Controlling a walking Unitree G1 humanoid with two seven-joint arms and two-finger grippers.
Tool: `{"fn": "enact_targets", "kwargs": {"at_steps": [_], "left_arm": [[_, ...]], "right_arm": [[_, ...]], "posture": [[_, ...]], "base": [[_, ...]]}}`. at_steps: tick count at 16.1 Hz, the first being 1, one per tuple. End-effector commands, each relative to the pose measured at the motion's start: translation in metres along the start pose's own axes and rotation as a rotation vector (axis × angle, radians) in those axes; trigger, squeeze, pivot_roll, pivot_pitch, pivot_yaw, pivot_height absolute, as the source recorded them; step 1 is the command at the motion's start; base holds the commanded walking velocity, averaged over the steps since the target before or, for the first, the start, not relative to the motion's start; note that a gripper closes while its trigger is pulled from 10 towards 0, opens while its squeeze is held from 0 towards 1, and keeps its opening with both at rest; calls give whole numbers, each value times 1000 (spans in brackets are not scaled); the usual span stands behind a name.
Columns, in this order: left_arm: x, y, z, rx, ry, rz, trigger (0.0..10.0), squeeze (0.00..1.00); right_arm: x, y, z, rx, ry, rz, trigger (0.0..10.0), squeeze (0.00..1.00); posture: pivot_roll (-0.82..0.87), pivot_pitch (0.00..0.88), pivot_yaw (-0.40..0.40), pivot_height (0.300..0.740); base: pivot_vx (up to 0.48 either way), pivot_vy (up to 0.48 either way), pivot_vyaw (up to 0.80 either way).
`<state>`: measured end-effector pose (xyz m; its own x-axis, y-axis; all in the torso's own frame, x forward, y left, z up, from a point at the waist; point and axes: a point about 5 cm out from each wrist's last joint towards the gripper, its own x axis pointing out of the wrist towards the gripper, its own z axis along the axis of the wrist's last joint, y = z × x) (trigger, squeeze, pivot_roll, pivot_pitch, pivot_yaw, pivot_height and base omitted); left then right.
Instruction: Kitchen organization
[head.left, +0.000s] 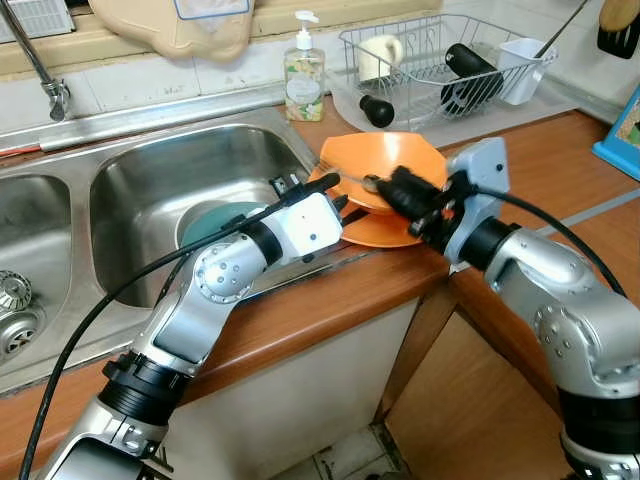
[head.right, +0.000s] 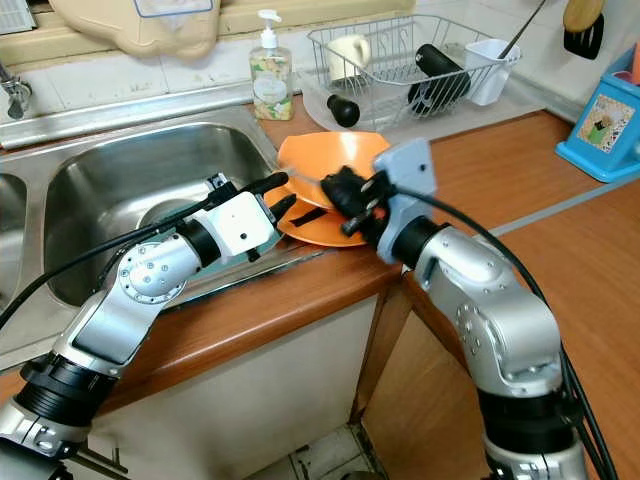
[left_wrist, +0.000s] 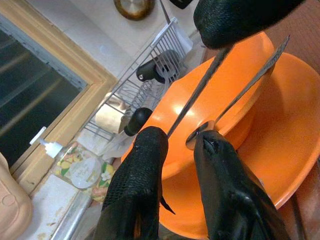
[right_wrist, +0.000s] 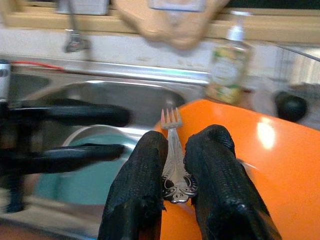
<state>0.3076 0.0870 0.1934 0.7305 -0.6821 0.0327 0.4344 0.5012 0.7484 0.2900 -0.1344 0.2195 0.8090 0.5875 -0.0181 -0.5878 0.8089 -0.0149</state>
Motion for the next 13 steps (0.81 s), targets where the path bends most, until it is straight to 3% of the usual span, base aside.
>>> {"fn": "enact_targets", "kwargs": {"at_steps": [1,9,13], "left_arm": [[-1,1,-1,12,1,-5,10000,0],[0,4,-3,50,18,6,10000,0],[1,10,-8,91,39,30,10000,0]], "right_arm": [[0,-3,5,-5,-12,-20,0,0],[0,13,15,50,-64,86,0,0],[-4,31,7,47,15,226,0,0]], "posture": [[-138,0,41,740],[-139,0,39,740],[-140,0,37,740]], "base": [[0,0,0],[0,0,0],[0,0,0]]}}
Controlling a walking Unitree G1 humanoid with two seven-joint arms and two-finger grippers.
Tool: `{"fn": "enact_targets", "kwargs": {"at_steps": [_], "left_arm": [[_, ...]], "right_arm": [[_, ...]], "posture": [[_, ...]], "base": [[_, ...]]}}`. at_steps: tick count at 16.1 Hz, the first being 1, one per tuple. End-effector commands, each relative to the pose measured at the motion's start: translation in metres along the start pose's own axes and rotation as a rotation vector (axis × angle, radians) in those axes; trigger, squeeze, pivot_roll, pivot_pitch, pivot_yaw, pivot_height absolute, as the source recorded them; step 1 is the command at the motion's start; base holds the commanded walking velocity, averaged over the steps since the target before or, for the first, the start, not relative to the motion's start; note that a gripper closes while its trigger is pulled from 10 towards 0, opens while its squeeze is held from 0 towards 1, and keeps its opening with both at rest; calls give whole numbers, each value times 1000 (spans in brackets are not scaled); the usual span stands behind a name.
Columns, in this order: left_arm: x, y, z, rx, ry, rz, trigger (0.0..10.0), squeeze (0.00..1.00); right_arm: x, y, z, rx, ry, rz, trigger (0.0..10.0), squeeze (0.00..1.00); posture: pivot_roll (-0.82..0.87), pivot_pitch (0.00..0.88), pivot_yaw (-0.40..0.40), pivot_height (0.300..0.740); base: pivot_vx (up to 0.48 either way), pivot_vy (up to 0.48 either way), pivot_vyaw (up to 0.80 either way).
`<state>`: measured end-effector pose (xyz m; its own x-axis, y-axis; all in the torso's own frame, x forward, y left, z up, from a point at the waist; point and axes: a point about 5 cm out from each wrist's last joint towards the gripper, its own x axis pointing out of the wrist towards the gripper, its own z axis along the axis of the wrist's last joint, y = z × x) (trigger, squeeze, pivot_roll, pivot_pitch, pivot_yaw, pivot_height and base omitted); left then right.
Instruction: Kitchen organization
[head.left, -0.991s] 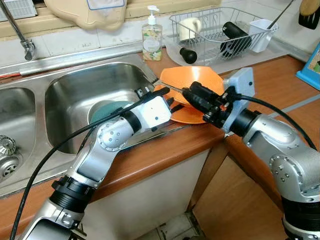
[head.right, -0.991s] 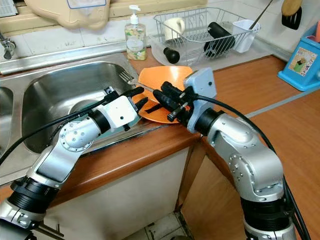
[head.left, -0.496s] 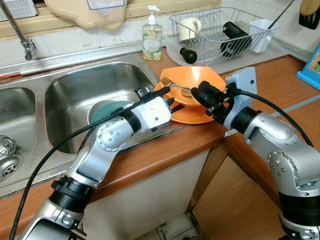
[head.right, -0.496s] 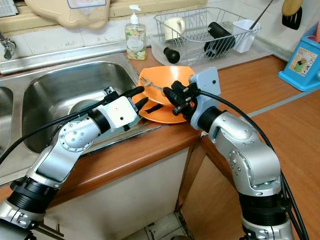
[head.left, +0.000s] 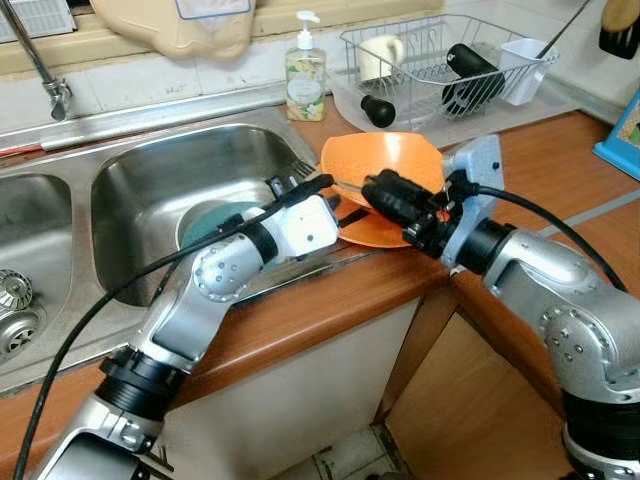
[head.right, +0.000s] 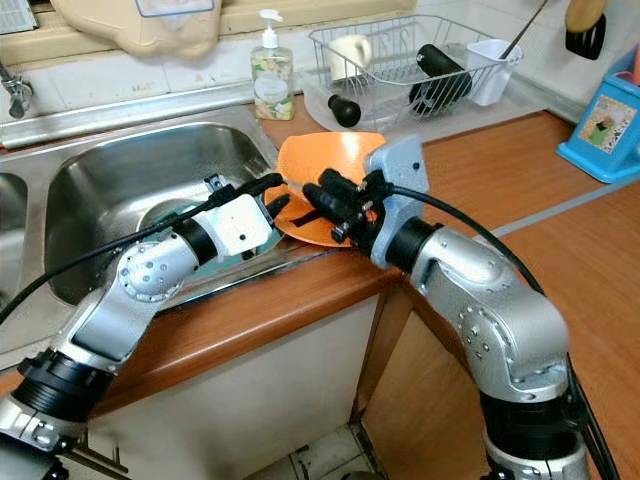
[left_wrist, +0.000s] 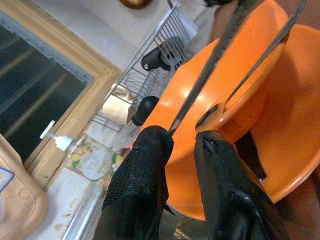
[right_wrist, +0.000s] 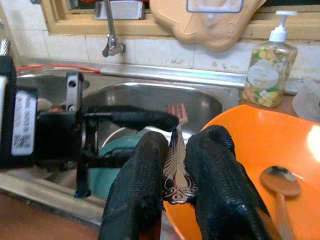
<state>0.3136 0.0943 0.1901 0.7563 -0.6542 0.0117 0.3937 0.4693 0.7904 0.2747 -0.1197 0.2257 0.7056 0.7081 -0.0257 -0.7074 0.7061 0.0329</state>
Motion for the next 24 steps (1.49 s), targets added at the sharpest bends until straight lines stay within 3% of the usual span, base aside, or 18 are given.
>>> {"fn": "enact_targets", "kwargs": {"at_steps": [1,7,8,9,11,13,14,15,16,17,19,21,22,23,24], "left_arm": [[1,9,0,29,-1,29,10000,0],[-1,5,-2,31,2,9,10000,0],[-1,4,-2,33,-2,2,7373,0],[-1,2,-2,29,-3,-11,0,0],[-1,1,-3,10,-4,-16,0,0],[-2,0,-5,-4,7,-24,0,0],[-2,0,-5,-5,9,-26,0,0],[-3,1,-6,-1,12,-28,0,0],[-4,1,-7,10,15,-32,0,0],[-5,2,-8,26,19,-35,0,0],[-6,5,-11,36,29,-32,0,0],[-12,20,-26,73,91,-12,0,0],[-16,26,-35,92,128,-7,0,0],[-20,34,-48,114,203,-1,3176,0],[-22,39,-56,126,246,-4,4196,0]], "right_arm": [[2,11,-3,2,22,67,0,0],[3,10,0,24,8,52,0,0],[3,10,1,23,2,49,0,0],[3,10,2,28,-8,47,0,0],[3,8,3,30,-10,36,0,0],[3,7,3,33,-10,30,2667,0],[3,7,3,33,-10,30,2980,0],[4,8,3,32,-9,31,5647,0],[4,8,3,35,-8,29,10000,0],[5,8,3,44,-14,34,10000,1000],[7,10,3,80,-31,53,10000,1000],[5,6,1,-19,-19,-29,10000,1000],[5,11,-2,-36,5,18,10000,1000],[3,15,-8,-49,74,44,10000,1000],[3,18,-9,-50,86,71,10000,1000]], "posture": [[-137,0,35,740],[-136,0,33,740],[-138,0,35,740],[-138,0,35,740],[-138,0,36,740],[-137,0,35,740],[-137,0,35,740],[-135,0,34,740],[-135,0,34,740],[-135,0,34,740],[-134,0,34,740],[-135,0,37,740],[-136,0,38,740],[-135,0,37,740],[-133,0,37,740]], "base": [[0,0,0],[0,0,0],[0,0,0],[0,0,0],[0,0,0],[0,0,0],[0,0,0],[0,0,0],[0,0,0],[0,0,0],[0,0,0],[0,0,0],[0,0,0],[0,0,0],[0,0,0]]}}
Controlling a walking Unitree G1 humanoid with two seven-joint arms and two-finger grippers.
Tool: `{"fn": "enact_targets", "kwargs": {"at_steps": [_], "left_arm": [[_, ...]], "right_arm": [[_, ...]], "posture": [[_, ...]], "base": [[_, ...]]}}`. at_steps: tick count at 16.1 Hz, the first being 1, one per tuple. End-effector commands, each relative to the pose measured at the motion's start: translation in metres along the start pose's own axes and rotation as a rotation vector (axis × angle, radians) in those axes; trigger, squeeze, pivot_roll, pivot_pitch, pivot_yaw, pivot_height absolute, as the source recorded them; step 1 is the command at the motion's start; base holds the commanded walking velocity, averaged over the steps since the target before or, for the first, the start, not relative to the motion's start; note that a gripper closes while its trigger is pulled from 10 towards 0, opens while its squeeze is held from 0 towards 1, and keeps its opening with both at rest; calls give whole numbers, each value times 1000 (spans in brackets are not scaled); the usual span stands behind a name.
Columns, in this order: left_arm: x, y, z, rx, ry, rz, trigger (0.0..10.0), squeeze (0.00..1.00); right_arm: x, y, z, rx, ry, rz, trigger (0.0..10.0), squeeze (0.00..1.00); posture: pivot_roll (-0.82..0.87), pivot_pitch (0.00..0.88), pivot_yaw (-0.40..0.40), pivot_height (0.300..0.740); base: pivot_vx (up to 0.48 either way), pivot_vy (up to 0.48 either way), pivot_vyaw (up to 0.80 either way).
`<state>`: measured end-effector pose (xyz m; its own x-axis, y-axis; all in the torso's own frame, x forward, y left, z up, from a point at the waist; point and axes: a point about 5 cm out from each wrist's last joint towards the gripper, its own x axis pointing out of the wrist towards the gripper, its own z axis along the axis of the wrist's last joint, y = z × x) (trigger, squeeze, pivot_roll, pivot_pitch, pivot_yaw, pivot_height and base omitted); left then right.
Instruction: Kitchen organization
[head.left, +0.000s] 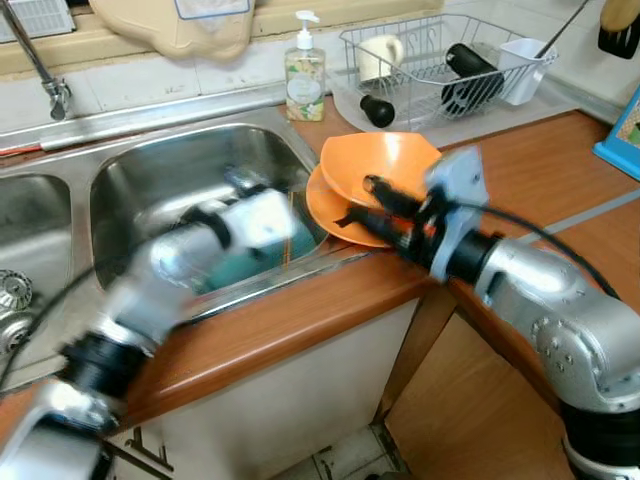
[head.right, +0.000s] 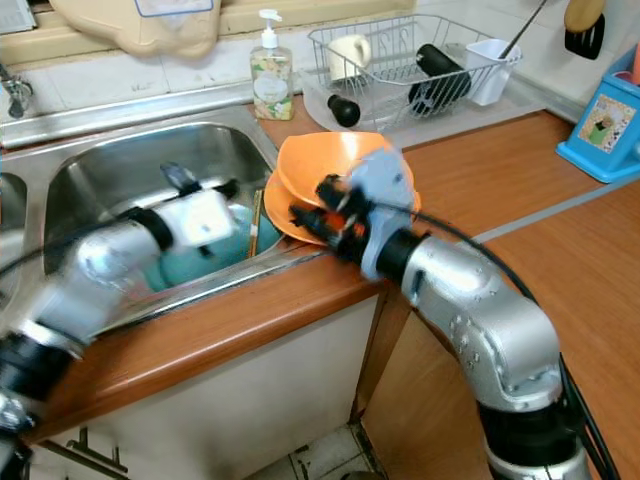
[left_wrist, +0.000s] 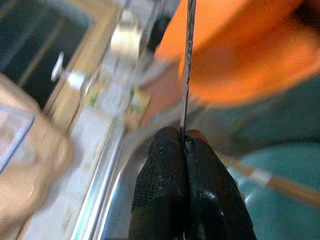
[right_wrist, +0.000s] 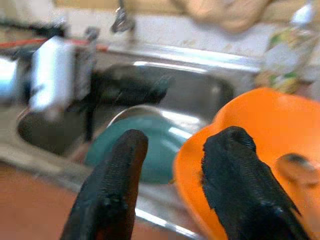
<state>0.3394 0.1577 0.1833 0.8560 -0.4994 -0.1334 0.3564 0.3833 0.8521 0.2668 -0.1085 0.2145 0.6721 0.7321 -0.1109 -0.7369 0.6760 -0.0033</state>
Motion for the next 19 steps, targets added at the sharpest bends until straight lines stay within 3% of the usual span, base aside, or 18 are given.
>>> {"fn": "enact_targets", "kwargs": {"at_steps": [1,2,4,7,8,9,12,15,16,19], "left_arm": [[1,6,-6,22,36,11,5725,0],[3,7,-21,15,128,-25,10000,0],[4,0,-47,-39,279,-137,10000,0],[6,-7,-58,-50,334,-209,10000,0],[9,-10,-60,-66,346,-224,10000,776],[10,-11,-61,-78,351,-231,10000,1000],[11,-18,-64,-106,366,-280,10000,1000],[10,-15,-67,-93,375,-250,10000,1000],[8,-12,-67,-125,364,-219,10000,0],[5,-6,-65,-222,304,-127,10000,0]], "right_arm": [[0,7,3,-21,0,48,10000,1000],[0,12,3,-55,4,89,10000,1000],[1,17,0,-76,22,127,10000,1000],[1,20,-2,-84,37,154,10000,1000],[0,21,-3,-92,48,163,10000,1000],[-1,22,-4,-94,52,164,10000,1000],[-2,21,-6,-92,66,158,10000,1000],[-2,18,-5,-101,56,138,10000,1000],[0,11,0,-105,22,84,10000,1000],[4,-16,19,-83,-107,-136,10000,1000]], "posture": [[-133,0,36,740],[-131,0,35,740],[-131,0,36,740],[-136,0,41,740],[-138,0,42,740],[-141,0,43,740],[-145,0,45,740],[-142,0,42,740],[-140,0,42,740],[-135,0,44,740]], "base": [[0,0,0],[0,0,0],[0,0,0],[0,0,0],[0,0,0],[0,0,0],[0,0,0],[0,0,0],[0,0,0],[0,0,0]]}}
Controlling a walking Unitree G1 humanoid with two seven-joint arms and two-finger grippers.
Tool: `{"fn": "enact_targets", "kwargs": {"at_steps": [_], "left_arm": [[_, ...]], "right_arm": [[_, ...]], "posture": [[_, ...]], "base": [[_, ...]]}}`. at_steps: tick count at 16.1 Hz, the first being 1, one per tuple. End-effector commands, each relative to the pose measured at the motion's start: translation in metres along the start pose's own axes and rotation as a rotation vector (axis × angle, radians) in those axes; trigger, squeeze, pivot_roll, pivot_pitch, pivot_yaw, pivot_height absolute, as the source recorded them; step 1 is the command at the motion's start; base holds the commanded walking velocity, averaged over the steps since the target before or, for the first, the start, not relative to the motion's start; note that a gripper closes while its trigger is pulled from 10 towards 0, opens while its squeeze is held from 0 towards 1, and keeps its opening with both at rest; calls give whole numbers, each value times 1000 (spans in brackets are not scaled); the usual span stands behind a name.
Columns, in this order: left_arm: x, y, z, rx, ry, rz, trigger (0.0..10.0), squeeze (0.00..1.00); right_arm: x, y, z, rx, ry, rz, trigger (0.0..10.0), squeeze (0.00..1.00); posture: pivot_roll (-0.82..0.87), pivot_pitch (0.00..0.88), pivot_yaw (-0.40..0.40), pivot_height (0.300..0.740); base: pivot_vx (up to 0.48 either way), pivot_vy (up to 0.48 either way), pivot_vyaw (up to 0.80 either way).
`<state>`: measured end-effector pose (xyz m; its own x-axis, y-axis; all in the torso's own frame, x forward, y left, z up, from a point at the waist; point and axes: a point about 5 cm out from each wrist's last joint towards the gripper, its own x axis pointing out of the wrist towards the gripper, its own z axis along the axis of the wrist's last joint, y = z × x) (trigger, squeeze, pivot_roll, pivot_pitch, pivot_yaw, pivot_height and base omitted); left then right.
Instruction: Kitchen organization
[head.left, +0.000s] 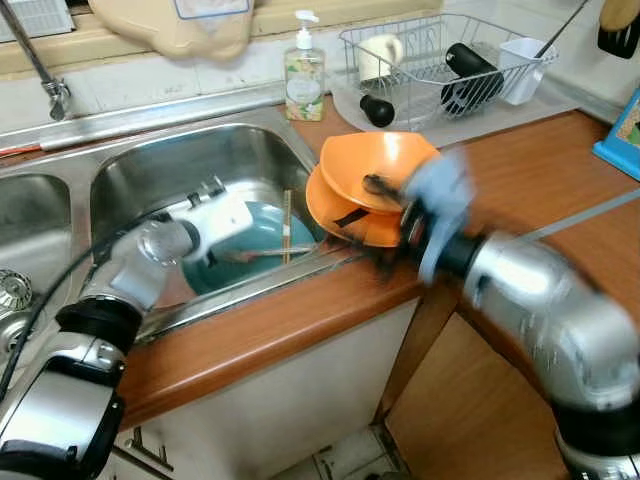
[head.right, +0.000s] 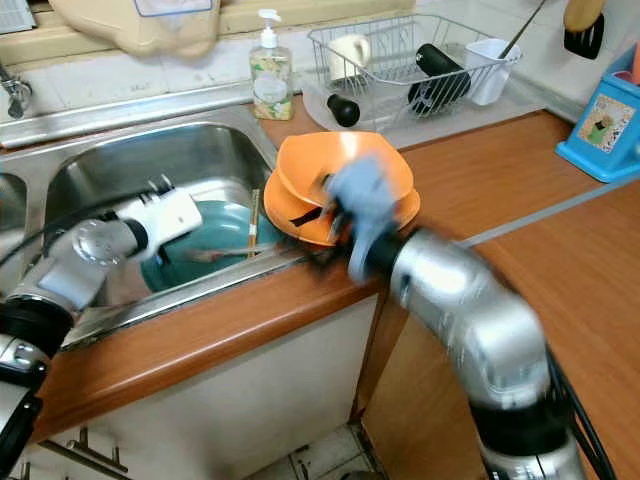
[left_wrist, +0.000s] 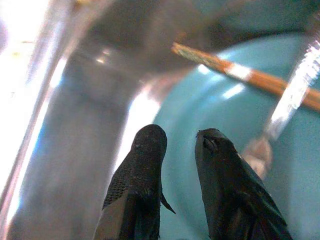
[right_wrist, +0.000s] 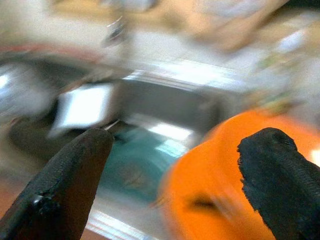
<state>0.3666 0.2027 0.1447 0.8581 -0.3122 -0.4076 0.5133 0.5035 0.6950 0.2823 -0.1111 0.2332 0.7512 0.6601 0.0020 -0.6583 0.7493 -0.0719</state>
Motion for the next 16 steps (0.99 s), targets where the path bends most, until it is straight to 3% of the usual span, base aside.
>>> {"fn": "enact_targets", "kwargs": {"at_steps": [1,4,6,7,8,9,10,11,13,16], "left_arm": [[-3,2,-1,-34,-21,29,10000,0],[-11,9,17,-214,-189,150,10000,0],[-22,0,36,-363,-360,137,10000,0],[-27,-6,43,-411,-415,112,10000,0],[-33,-12,48,-455,-454,90,10000,0],[-38,-17,52,-482,-480,64,10000,0],[-42,-23,56,-504,-508,33,10000,0],[-50,-32,67,-543,-566,-39,10000,0],[-60,-42,78,-583,-622,-120,10000,0],[-59,-55,87,-589,-625,-183,10000,0]], "right_arm": [[-2,-10,5,20,-38,-64,10000,1000],[-6,-25,16,2,-116,-177,10000,1000],[-9,-29,7,-28,-68,-238,10000,1000],[-11,-29,-2,-32,-4,-254,10000,906],[-13,-28,-10,-25,28,-257,10000,0],[-15,-27,-16,-7,47,-267,9098,0],[-16,-28,-21,15,63,-287,6549,0],[-19,-29,-29,64,80,-323,0,0],[-21,-29,-34,118,83,-332,0,0],[-21,-25,-44,176,82,-278,0,0]], "posture": [[-135,0,44,740],[-131,0,43,740],[-128,0,36,740],[-128,0,34,740],[-128,0,32,740],[-128,0,32,740],[-129,0,31,740],[-129,0,30,740],[-129,0,32,740],[-128,0,34,740]], "base": [[0,0,0],[0,0,0],[0,0,0],[0,0,0],[0,0,0],[0,0,0],[0,0,0],[0,0,0],[0,0,0],[0,0,0]]}}
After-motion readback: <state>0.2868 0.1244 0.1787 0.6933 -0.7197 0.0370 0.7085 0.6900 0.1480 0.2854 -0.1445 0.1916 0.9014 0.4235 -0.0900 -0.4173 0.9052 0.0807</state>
